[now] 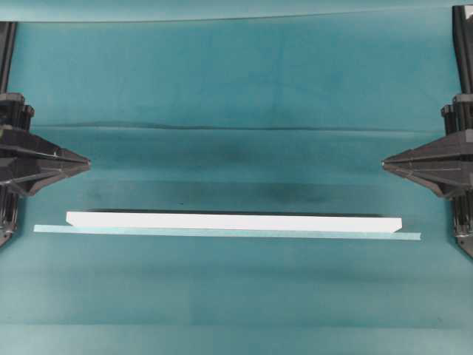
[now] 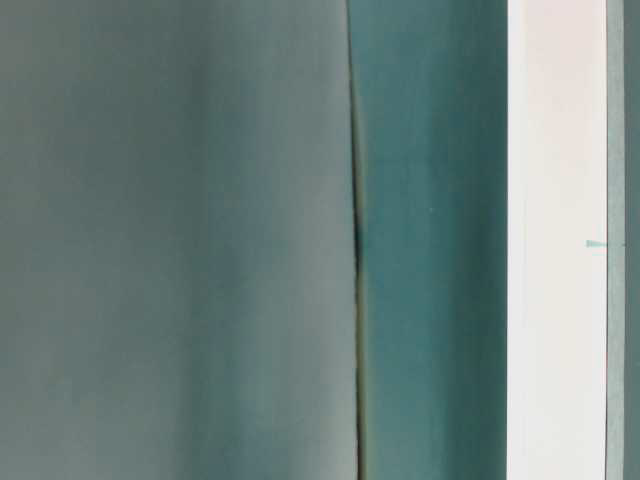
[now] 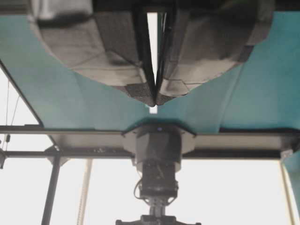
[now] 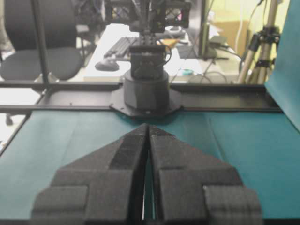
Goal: Lift a wooden board with both hands.
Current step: 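Open both grippers and move them toward the white board's ends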
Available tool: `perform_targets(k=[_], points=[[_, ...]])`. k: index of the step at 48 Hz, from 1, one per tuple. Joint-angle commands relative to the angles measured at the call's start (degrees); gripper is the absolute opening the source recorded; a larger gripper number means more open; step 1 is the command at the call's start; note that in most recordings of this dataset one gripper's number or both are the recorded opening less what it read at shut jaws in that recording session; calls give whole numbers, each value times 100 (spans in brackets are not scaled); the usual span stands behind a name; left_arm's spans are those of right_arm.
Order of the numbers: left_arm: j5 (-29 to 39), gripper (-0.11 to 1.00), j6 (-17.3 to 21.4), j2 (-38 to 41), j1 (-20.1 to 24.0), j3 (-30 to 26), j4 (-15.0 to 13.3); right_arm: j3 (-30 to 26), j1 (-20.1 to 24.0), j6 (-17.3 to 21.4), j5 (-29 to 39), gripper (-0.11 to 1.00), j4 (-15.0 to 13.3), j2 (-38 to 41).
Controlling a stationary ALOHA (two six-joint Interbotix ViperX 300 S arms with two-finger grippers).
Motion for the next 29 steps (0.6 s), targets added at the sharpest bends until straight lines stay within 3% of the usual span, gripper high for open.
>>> perform_targets(k=[1,4,7,10,17,29], points=[[-35,14,-281,193,-53,-246,18,-123,-9,114,-18,10,88,114],[-53,12,-431,272,-53,-316,35,-202,-9,193,158,14,413,211],[-62,4,-589,334,-53,-378,35,-325,-9,281,387,6,589,316],[-35,-1,-703,343,-62,-413,62,-413,-9,316,677,0,598,404],[229,-1,-721,378,-62,-519,79,-624,-9,369,1327,0,642,545],[1767,-1,-677,870,-53,-1248,105,-1072,-79,721,2522,0,694,853]])
